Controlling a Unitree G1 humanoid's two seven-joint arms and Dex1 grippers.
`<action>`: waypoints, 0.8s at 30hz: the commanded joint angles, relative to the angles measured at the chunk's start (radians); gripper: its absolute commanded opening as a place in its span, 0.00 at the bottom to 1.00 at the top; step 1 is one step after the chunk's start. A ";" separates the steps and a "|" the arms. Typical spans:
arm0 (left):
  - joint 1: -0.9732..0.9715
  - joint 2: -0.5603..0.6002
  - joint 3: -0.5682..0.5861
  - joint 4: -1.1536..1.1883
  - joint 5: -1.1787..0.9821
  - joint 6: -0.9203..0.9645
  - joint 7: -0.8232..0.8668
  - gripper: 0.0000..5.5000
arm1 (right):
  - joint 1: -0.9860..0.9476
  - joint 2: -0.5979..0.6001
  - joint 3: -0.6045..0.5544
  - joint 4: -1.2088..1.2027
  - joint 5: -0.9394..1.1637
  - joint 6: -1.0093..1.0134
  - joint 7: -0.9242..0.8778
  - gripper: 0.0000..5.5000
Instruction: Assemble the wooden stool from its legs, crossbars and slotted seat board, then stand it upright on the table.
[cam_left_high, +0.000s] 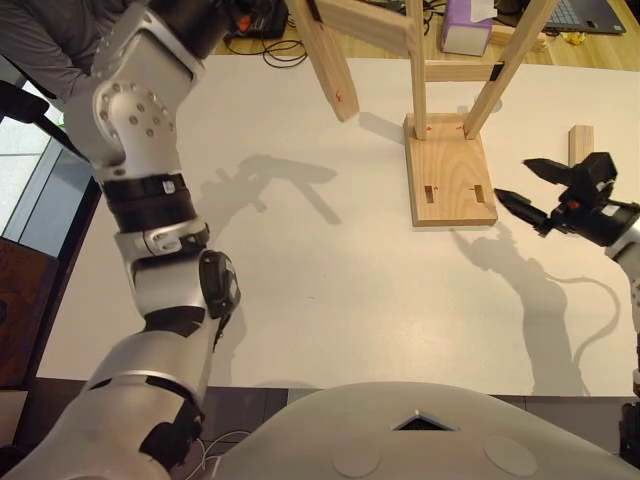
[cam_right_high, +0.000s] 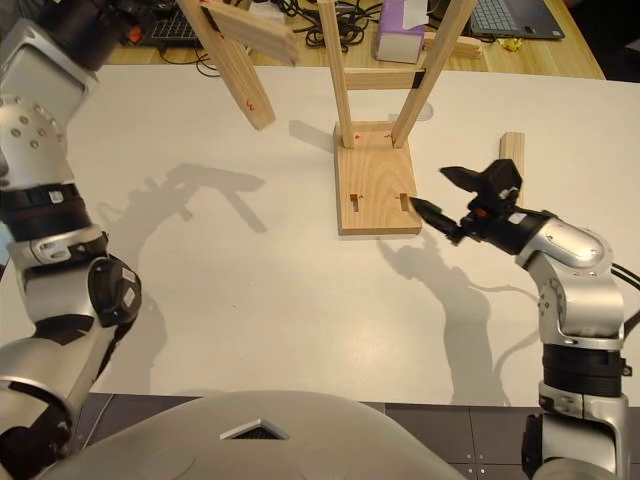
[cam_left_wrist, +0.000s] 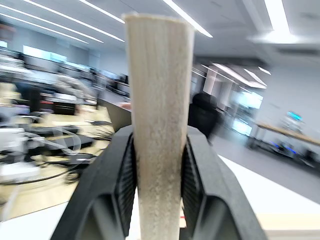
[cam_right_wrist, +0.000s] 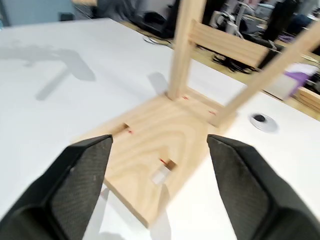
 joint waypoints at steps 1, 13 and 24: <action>0.118 -0.126 0.019 -0.186 -0.017 -0.002 0.203 0.19 | -0.001 -0.022 -0.033 0.144 -0.149 -0.129 -0.133 0.51; 0.322 -0.426 -0.097 -0.409 -0.020 -0.076 0.531 0.19 | -0.095 0.027 0.243 0.388 -0.457 -0.398 -0.180 0.10; 0.391 -0.449 -0.171 -0.400 0.106 -0.214 0.591 0.19 | -0.187 0.157 0.329 0.354 -0.432 -0.399 -0.141 0.00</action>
